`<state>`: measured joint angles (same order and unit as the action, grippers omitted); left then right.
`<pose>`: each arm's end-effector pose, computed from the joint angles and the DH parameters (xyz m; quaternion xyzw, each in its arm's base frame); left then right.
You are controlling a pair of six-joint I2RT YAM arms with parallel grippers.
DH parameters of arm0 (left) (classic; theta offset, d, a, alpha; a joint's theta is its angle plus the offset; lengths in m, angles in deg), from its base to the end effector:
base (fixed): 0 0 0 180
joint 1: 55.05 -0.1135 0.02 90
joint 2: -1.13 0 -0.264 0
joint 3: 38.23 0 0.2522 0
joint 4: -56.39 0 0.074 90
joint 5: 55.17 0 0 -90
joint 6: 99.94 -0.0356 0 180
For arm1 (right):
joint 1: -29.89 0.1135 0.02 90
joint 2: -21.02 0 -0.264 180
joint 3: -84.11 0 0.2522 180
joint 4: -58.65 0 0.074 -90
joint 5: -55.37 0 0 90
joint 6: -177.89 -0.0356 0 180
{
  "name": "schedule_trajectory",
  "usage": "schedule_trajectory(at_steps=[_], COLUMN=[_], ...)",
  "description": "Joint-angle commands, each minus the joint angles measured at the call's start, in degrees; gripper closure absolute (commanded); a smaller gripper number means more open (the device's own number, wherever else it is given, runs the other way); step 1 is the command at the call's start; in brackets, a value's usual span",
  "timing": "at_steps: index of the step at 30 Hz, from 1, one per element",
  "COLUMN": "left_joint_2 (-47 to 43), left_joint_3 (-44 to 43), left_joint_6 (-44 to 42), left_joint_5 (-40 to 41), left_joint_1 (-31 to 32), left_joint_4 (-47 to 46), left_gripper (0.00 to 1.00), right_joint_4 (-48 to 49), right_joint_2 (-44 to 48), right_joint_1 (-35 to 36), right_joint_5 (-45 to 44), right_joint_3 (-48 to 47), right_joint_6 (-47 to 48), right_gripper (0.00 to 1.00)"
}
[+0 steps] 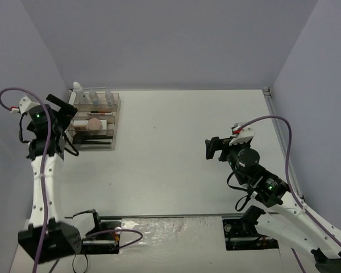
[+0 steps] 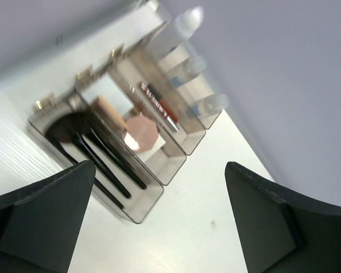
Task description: Organize the makeup
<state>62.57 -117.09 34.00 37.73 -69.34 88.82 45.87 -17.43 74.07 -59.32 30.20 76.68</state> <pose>0.2324 0.0610 0.3925 -0.3994 0.6854 -0.1363 0.5934 0.1269 0.1026 0.3499 -0.0431 0.6906 0.1978 0.6944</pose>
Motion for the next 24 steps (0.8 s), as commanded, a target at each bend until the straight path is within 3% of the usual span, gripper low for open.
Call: schedule_trajectory(at_steps=[1,6,15,24], left_joint_2=[-14.4,-23.3,-32.8,-39.8], left_joint_3=[1.3,5.7,9.7,15.6], left_joint_6=[-24.2,-29.9,-29.0,-25.9], left_joint_5=[-1.4,-7.4,-9.6,-3.6], left_joint_1=[1.7,3.7,12.6,18.0], left_joint_4=[9.7,17.8,21.2,20.2], left_gripper=[0.03,0.03,0.03,0.03], right_joint_4=[-5.5,-9.4,-10.6,-11.4], right_joint_2=[2.2,4.7,13.7,16.1], right_joint_1=[-0.2,-0.2,0.1,1.5], right_joint_5=[-7.9,-10.5,-14.0,-16.8], right_joint_3=[-6.6,-8.5,-7.3,-7.4], right_joint_6=[-0.2,0.3,0.5,1.1], right_gripper=[0.00,0.00,0.00,0.00])
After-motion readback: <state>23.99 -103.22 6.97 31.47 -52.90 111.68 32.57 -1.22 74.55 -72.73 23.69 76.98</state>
